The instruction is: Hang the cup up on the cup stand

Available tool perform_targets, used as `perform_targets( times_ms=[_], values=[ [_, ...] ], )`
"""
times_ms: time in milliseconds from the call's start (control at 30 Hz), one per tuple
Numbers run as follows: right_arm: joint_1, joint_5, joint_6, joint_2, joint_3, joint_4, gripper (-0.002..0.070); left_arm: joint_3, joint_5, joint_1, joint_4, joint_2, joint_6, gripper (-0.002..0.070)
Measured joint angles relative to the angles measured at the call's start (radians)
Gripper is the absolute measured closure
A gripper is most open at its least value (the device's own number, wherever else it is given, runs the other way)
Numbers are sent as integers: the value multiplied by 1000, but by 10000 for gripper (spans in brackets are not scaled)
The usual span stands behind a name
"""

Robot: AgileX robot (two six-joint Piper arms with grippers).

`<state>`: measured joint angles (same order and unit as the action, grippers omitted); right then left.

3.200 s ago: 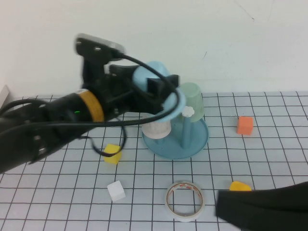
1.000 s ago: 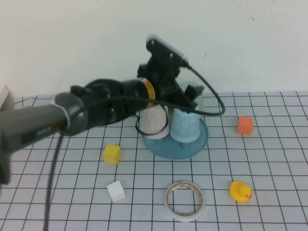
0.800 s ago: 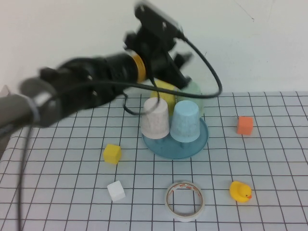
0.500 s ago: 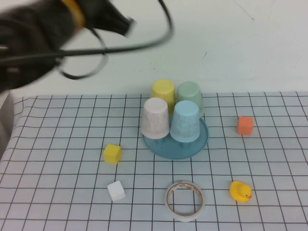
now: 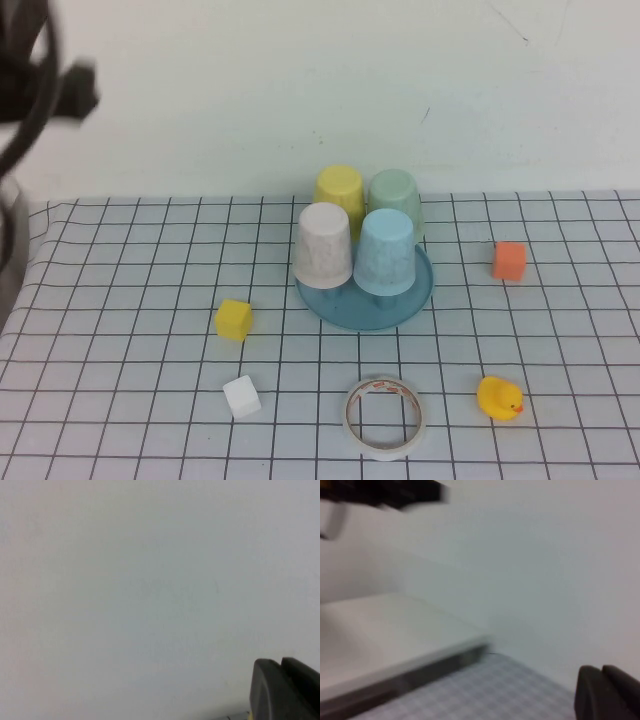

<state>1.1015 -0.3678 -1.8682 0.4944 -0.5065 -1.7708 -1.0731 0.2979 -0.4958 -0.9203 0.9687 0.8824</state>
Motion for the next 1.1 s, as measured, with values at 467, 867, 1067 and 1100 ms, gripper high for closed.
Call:
perform_targets(
  times_ms=[467,867,1067,1100],
  values=[
    [0,1155,945,421,-168,1102,678,423,-177,0,425,-299,33,676],
    [0,1313,1822,437,-347,2150,678,432,-189,0,432,-305,-103,676],
    [0,1206,1989,324,-221,2193,678,432,-213,0,348,-305,-137,676],
    [0,1206,2025,310,-195,2195,678,432,-215,0,331,-305,-138,677]
  ],
)
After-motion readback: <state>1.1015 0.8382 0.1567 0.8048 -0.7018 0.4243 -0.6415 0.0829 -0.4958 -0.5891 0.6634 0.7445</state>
